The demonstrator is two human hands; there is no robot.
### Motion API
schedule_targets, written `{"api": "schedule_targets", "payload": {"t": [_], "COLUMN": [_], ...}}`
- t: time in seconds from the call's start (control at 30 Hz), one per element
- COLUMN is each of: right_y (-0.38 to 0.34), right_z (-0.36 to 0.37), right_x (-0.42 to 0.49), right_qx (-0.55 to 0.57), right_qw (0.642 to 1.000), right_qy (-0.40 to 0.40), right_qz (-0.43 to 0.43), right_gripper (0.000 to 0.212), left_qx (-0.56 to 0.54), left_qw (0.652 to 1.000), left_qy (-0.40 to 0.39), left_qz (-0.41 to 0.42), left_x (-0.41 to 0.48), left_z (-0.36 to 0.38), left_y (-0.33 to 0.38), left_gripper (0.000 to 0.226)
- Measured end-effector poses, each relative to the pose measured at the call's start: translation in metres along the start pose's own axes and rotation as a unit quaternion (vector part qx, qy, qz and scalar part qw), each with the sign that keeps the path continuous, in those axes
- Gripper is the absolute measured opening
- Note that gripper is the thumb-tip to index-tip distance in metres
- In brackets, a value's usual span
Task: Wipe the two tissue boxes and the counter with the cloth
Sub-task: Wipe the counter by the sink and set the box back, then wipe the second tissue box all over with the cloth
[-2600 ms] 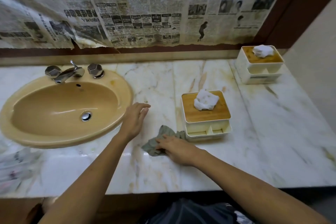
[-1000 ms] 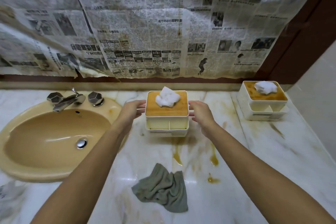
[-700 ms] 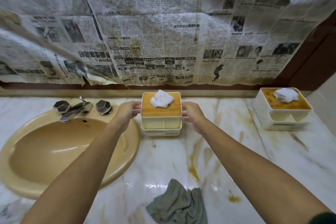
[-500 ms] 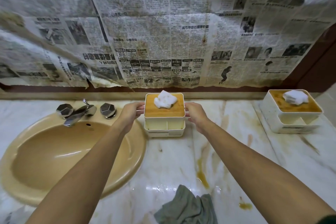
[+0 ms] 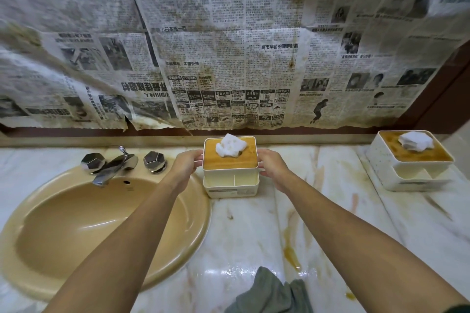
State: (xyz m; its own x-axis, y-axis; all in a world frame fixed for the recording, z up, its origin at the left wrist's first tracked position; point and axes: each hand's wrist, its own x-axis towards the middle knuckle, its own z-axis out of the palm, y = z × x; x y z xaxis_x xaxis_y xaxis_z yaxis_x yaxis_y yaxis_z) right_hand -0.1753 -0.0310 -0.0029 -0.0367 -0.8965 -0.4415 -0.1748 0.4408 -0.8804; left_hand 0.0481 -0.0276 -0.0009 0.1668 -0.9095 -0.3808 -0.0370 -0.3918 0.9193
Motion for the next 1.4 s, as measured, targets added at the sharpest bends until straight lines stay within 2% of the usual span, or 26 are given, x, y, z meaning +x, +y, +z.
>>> {"api": "schedule_targets", "payload": {"t": [0.2, 0.3, 0.4, 0.47, 0.63, 0.83, 0.93, 1.07, 1.17, 1.27, 1.4], "right_y": [0.003, 0.009, 0.018, 0.025, 0.036, 0.046, 0.054, 0.06, 0.064, 0.069, 0.074], "right_z": [-0.012, -0.025, -0.045, -0.065, -0.143, -0.278, -0.347, -0.418, -0.451, -0.465, -0.468], "right_x": [-0.001, -0.003, -0.013, -0.023, -0.051, -0.046, -0.035, -0.022, -0.006, 0.01, 0.021], "right_qx": [-0.025, -0.044, -0.036, -0.052, -0.139, -0.146, -0.147, -0.138, -0.13, -0.115, -0.104], "right_qw": [0.999, 0.997, 0.992, 0.987, 0.974, 0.966, 0.959, 0.948, 0.941, 0.948, 0.96], "right_qy": [-0.044, 0.003, 0.057, 0.072, 0.084, 0.149, 0.199, 0.266, 0.3, 0.286, 0.256], "right_qz": [-0.017, -0.055, -0.104, -0.13, -0.155, -0.155, -0.136, -0.109, -0.085, -0.072, -0.049], "right_gripper": [0.032, 0.033, 0.012, 0.008, 0.024, 0.002, 0.013, 0.016, 0.022, 0.024, 0.03], "left_qx": [0.036, 0.076, 0.099, 0.118, 0.121, 0.115, 0.121, 0.12, 0.111, 0.109, 0.12], "left_qw": [0.999, 0.994, 0.981, 0.973, 0.974, 0.98, 0.982, 0.981, 0.982, 0.981, 0.98], "left_qy": [0.019, 0.064, 0.102, 0.094, 0.024, -0.063, -0.1, -0.137, -0.15, -0.161, -0.156], "left_qz": [0.003, 0.046, 0.13, 0.173, 0.192, 0.146, 0.108, 0.062, 0.023, -0.01, -0.039], "left_x": [-0.003, -0.012, -0.028, -0.039, -0.062, -0.078, -0.076, -0.067, -0.058, -0.057, -0.055], "left_z": [0.001, 0.005, 0.021, 0.039, 0.116, 0.241, 0.302, 0.375, 0.42, 0.456, 0.487], "left_y": [-0.003, 0.001, 0.009, 0.014, 0.029, 0.042, 0.047, 0.05, 0.048, 0.045, 0.041], "left_gripper": [0.023, 0.032, 0.025, 0.02, 0.015, 0.018, 0.021, 0.027, 0.032, 0.029, 0.046]}}
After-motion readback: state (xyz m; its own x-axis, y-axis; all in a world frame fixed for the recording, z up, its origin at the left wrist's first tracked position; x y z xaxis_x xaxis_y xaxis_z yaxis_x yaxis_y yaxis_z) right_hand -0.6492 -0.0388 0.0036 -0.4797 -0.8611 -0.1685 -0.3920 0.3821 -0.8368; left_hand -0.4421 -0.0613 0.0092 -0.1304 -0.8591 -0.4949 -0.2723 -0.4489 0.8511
